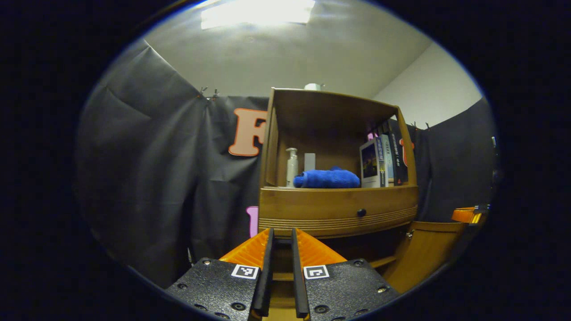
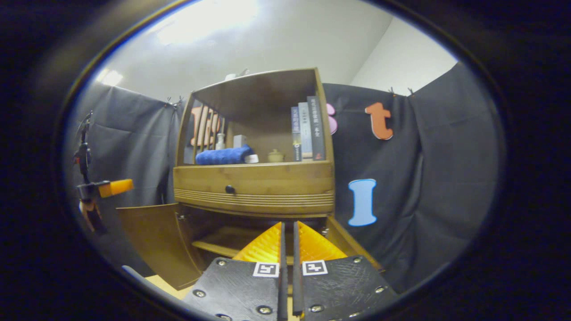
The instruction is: Open the right door of the double-door shoe cabinet with the right hand, and open the left door with the left hand.
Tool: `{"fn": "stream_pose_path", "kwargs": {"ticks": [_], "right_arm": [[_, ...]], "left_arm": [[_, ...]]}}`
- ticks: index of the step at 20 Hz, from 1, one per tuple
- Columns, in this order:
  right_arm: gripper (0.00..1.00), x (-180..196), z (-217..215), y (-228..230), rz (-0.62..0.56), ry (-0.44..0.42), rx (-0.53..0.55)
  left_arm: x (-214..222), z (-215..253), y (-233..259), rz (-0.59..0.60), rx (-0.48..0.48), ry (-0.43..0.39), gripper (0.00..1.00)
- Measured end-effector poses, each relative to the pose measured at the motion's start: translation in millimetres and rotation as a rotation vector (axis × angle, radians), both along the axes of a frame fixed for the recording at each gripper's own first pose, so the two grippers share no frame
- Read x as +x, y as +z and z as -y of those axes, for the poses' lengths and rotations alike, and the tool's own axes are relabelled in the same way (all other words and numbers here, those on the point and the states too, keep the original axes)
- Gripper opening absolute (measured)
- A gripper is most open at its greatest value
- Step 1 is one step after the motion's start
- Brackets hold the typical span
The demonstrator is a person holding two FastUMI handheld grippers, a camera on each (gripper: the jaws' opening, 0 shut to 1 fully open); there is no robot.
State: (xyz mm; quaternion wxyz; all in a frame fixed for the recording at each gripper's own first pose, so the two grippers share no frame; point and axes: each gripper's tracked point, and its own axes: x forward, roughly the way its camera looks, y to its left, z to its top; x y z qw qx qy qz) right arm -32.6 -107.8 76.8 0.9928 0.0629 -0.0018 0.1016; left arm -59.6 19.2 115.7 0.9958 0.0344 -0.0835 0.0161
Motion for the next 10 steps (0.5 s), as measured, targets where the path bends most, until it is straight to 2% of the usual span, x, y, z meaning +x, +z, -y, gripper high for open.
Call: {"fn": "stream_pose_path", "kwargs": {"ticks": [2, 7, 8, 10], "right_arm": [[0.05, 3, -19, -7, -0.007, 0.024, 0.018], [0.06, 6, -38, -32, -0.047, 0.017, 0.005], [0.13, 5, -41, -36, -0.055, 0.018, 0.010], [0.13, 6, -44, -42, -0.063, 0.006, 0.013]], "left_arm": [[13, 22, -18, -0.029, 0.003, -0.032, 0.23], [33, 66, -56, -0.071, -0.009, -0.070, 0.23], [34, 76, -63, -0.077, -0.002, -0.076, 0.23], [38, 91, -80, -0.086, -0.008, -0.086, 0.23]]}}
